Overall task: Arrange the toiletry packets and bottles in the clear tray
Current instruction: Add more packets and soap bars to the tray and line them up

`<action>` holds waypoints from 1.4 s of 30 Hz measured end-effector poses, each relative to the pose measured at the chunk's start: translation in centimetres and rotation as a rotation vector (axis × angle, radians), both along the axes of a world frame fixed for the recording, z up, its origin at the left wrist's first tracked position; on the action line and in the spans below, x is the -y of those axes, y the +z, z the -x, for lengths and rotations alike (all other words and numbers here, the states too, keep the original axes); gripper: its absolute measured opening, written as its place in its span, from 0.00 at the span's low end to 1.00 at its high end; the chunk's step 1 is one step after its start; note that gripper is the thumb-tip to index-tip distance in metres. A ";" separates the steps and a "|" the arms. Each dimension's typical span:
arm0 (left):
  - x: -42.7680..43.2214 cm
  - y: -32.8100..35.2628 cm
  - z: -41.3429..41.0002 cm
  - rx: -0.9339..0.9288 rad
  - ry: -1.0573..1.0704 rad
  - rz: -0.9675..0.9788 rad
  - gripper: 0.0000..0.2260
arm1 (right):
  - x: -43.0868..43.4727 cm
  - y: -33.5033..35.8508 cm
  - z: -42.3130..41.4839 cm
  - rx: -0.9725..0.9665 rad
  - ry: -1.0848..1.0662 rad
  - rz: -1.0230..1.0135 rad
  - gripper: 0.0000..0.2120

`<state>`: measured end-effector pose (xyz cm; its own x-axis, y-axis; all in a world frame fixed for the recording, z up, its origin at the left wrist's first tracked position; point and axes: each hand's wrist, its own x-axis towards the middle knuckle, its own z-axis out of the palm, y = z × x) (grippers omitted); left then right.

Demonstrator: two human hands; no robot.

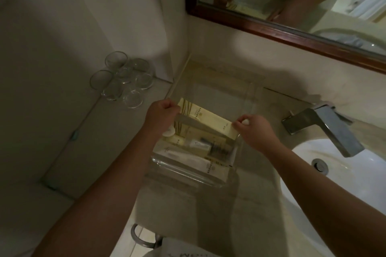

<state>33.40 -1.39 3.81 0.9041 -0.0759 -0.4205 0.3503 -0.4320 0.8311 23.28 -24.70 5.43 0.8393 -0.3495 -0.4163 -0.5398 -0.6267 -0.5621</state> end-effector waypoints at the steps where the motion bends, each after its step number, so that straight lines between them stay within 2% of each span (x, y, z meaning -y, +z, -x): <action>1: -0.2 -0.3 0.0 0.027 -0.018 -0.059 0.06 | -0.2 -0.2 0.1 -0.001 0.020 0.053 0.08; 6: -1.1 -1.7 -0.1 0.244 -0.270 -0.584 0.07 | -2.1 -1.0 -0.1 -0.080 0.158 0.366 0.08; 10: -0.8 -2.6 -0.6 0.403 -0.367 -0.765 0.07 | -3.1 -1.5 -1.3 -0.069 0.201 0.507 0.10; 14: -0.3 -3.5 -0.6 0.428 -0.354 -0.856 0.08 | -3.5 -1.8 -1.1 -0.021 0.220 0.503 0.11; 18: 0.1 -3.6 -0.2 0.529 -0.367 -0.813 0.07 | -3.9 -2.0 0.2 0.019 0.243 0.503 0.11; 22: 0.6 -3.3 -0.1 0.568 -0.631 -0.733 0.04 | -4.3 -2.6 0.0 -0.053 0.320 0.550 0.11; 25: 0.9 -3.5 -0.3 0.552 -0.724 -0.763 0.06 | -4.4 -3.1 -0.4 -0.046 0.331 0.568 0.10; 31: 1.3 -3.1 -0.6 0.553 -0.726 -0.793 0.04 | -4.2 -3.3 -0.7 -0.043 0.344 0.563 0.10; 34: 1.4 -3.1 -0.6 0.538 -0.737 -0.763 0.04 | -4.0 -2.8 -0.4 -0.048 0.313 0.494 0.13; 37: 0.8 -2.7 -0.4 0.528 -0.599 -0.610 0.05 | -3.8 -1.8 0.1 -0.018 0.270 0.333 0.14; 40: -1.2 -2.1 0.6 0.386 -0.230 -0.381 0.05 | -4.3 -0.9 -0.1 -0.026 0.249 0.071 0.11; 42: -2.9 -1.9 1.6 0.295 -0.030 -0.301 0.05 | -5.4 -0.6 -0.6 -0.022 0.306 0.002 0.12</action>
<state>31.77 1.53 1.95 0.9884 -0.0170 -0.1509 0.0996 -0.6775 0.7288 23.90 -19.33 4.78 0.8966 -0.0827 -0.4350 -0.3378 -0.7628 -0.5514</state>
